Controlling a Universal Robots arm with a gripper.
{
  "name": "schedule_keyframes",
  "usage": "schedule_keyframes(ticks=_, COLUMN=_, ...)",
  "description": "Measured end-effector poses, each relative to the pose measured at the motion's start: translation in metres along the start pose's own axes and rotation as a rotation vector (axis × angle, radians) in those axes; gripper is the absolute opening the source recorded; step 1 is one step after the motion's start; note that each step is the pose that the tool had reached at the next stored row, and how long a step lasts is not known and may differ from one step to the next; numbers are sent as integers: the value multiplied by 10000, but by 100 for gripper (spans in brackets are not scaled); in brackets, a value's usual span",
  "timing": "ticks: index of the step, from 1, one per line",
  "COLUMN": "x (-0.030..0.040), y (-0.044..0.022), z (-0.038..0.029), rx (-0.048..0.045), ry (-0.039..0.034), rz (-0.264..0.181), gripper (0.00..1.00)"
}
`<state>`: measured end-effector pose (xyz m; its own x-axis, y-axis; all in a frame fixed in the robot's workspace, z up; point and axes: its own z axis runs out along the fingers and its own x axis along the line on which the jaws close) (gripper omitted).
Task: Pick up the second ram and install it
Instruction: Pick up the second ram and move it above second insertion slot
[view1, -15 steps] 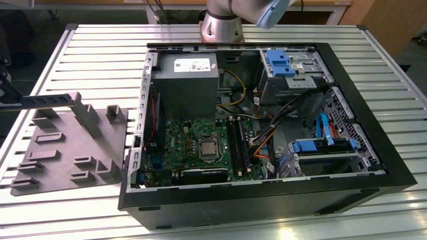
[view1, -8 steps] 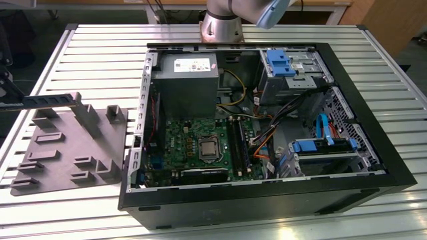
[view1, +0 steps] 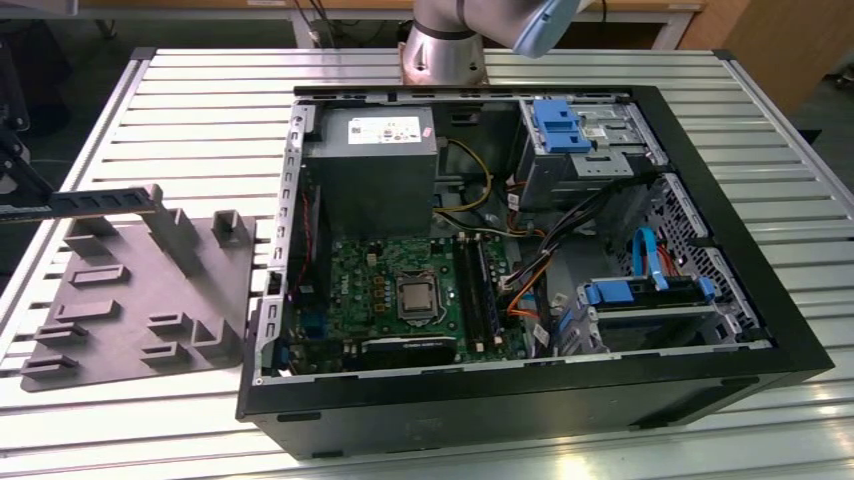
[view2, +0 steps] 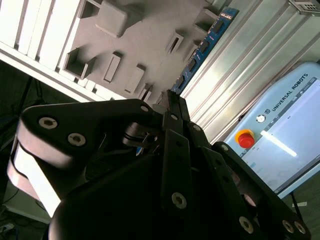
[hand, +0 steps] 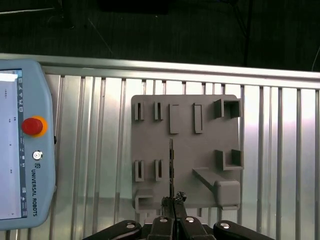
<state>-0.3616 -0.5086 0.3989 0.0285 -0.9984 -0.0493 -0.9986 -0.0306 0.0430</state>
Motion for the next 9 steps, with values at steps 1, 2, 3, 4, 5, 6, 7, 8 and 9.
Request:
schedule_keyframes(ticks=1, x=0, y=-4, z=-1, rx=-1, ry=1, rz=0, gripper=12)
schedule_keyframes(ticks=2, x=0, y=-7, z=-1, rx=-1, ry=1, rz=0, gripper=12)
schedule_keyframes(ticks=3, x=0, y=-11, z=-1, rx=0, ry=0, rz=0, gripper=12)
schedule_keyframes(ticks=4, x=0, y=-14, z=-1, rx=-1, ry=0, rz=0, gripper=12)
schedule_keyframes(ticks=5, x=1, y=-17, z=-1, rx=-1, ry=0, rz=0, gripper=12)
schedule_keyframes(ticks=6, x=0, y=-21, z=-1, rx=-1, ry=0, rz=0, gripper=12)
schedule_keyframes(ticks=7, x=1, y=-24, z=-2, rx=-1, ry=0, rz=0, gripper=12)
schedule_keyframes(ticks=8, x=1, y=-27, z=-1, rx=0, ry=0, rz=0, gripper=12)
schedule_keyframes(ticks=9, x=1, y=-30, z=-2, rx=0, ry=0, rz=0, gripper=12)
